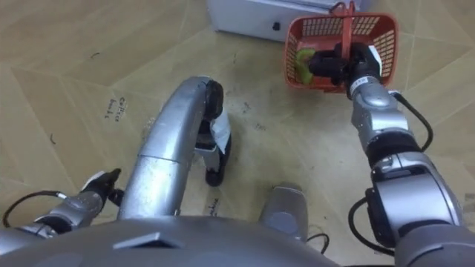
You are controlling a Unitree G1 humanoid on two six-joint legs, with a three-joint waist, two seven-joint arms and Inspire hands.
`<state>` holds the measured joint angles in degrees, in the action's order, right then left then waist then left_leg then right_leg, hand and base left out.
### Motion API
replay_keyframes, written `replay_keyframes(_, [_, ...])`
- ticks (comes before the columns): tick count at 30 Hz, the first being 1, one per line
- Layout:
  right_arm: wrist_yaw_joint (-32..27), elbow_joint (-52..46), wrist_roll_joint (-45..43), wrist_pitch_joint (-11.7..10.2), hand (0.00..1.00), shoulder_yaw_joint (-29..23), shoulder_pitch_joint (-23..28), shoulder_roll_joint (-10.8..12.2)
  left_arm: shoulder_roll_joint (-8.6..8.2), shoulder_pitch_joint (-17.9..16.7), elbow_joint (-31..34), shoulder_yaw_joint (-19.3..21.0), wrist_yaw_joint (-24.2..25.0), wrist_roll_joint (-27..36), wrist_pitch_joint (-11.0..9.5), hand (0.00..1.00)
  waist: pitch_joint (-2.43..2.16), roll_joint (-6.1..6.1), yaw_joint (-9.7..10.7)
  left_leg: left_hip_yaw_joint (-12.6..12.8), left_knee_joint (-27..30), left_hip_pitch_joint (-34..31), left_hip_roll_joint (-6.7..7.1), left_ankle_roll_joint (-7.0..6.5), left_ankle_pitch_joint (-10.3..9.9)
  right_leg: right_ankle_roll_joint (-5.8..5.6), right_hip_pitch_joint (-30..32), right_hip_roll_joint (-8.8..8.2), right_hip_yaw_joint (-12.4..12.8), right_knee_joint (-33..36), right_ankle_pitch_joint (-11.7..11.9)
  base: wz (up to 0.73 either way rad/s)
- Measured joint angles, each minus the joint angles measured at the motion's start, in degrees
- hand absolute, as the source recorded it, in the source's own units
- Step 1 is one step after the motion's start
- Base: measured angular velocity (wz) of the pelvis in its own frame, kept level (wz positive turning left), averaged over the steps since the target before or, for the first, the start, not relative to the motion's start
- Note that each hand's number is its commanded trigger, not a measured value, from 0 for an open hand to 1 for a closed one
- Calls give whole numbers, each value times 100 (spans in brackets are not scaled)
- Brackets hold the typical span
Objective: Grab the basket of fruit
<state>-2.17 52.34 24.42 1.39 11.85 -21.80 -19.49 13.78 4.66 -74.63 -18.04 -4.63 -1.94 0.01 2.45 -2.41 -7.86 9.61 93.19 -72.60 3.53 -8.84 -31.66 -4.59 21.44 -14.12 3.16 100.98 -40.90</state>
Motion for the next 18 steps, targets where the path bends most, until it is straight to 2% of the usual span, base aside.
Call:
replay_keyframes(2, [-14,-161,-4,1,100,1,-3,9,-20,-58,0,43,-44,-1,9,0,-2,12,-14,34,-602,315,-6,-31,127,-66,-155,7,-5,-923,32,-32])
replay_keyframes(4, [-26,-411,-54,-3,100,-6,-5,17,-56,-198,112,243,-92,-43,74,0,-7,-8,-5,79,-1390,727,12,-49,326,-166,-417,-16,-15,-2121,150,-27])
replay_keyframes(5, [-31,-489,-92,-4,100,-23,-5,17,-56,-216,133,291,-92,-63,84,0,-5,-13,4,94,-1569,816,17,-57,379,-174,-487,-33,-31,-2395,199,-20])
replay_keyframes(7, [-36,-794,-247,-3,100,-48,29,24,-53,-392,274,599,-129,-210,121,0,-15,-61,39,164,-2157,1260,44,-54,502,-188,-831,-92,-41,-3308,474,-21])
replay_keyframes(8, [-37,-906,-239,-3,100,-52,71,25,-54,-456,318,648,-153,-241,126,0,-19,-69,38,177,-2281,1370,42,-52,515,-177,-915,-100,-47,-3497,572,-25])
replay_keyframes(10, [-41,-1231,-338,-1,100,-56,288,71,-59,-662,385,823,-205,-302,148,0,-21,-160,33,241,-2738,1882,28,-45,549,-197,-1308,-188,-191,-4173,1022,-26])
replay_keyframes(11, [-42,-1333,-443,-2,100,-58,360,91,-60,-720,404,881,-210,-363,158,0,-33,-185,40,239,-2851,1995,21,-32,560,-191,-1381,-183,-203,-4336,1168,-25])
replay_keyframes(12, [-21,-1587,-527,-4,100,-60,532,110,-57,-825,448,942,-244,-474,213,0,-78,-247,49,239,-3087,2207,22,-22,598,-165,-1521,-171,-223,-4627,1482,-18])
replay_keyframes(13, [-11,-1768,-532,-4,100,-64,662,120,-75,-923,542,1002,-255,-507,284,0,-84,-286,81,239,-3319,2472,26,-25,622,-154,-1695,-160,-233,-4872,1830,-17])
replay_keyframes(14, [-9,-1835,-569,-4,100,-70,730,133,-84,-989,561,1019,-259,-507,318,0,-81,-300,91,249,-3437,2645,24,-26,625,-152,-1797,-154,-229,-4991,2031,-24])
replay_keyframes(15, [-1,-1989,-672,-4,100,-85,864,145,-115,-1073,613,1085,-260,-507,363,0,-87,-302,67,256,-3660,2945,19,-23,627,-132,-1930,-145,-228,-5141,2471,-27])
replay_keyframes(16, [32,-2160,-691,-5,100,-163,984,181,-118,-1119,694,1132,-261,-502,433,0,-90,-307,80,268,-3892,3230,29,-22,637,-81,-1945,-155,-241,-5112,3020,-23])
replay_keyframes(17, [41,-2248,-692,-5,100,-199,1039,200,-108,-1145,728,1133,-264,-499,473,0,-90,-307,85,269,-4016,3370,41,-25,645,-77,-1942,-165,-256,-5081,3315,-13])
replay_keyframes(18, [48,-2422,-711,-15,100,-202,1158,202,-81,-1199,878,1135,-269,-507,504,0,-92,-303,99,258,-4255,3658,54,-27,660,-67,-1911,-192,-306,-4978,3989,-5])
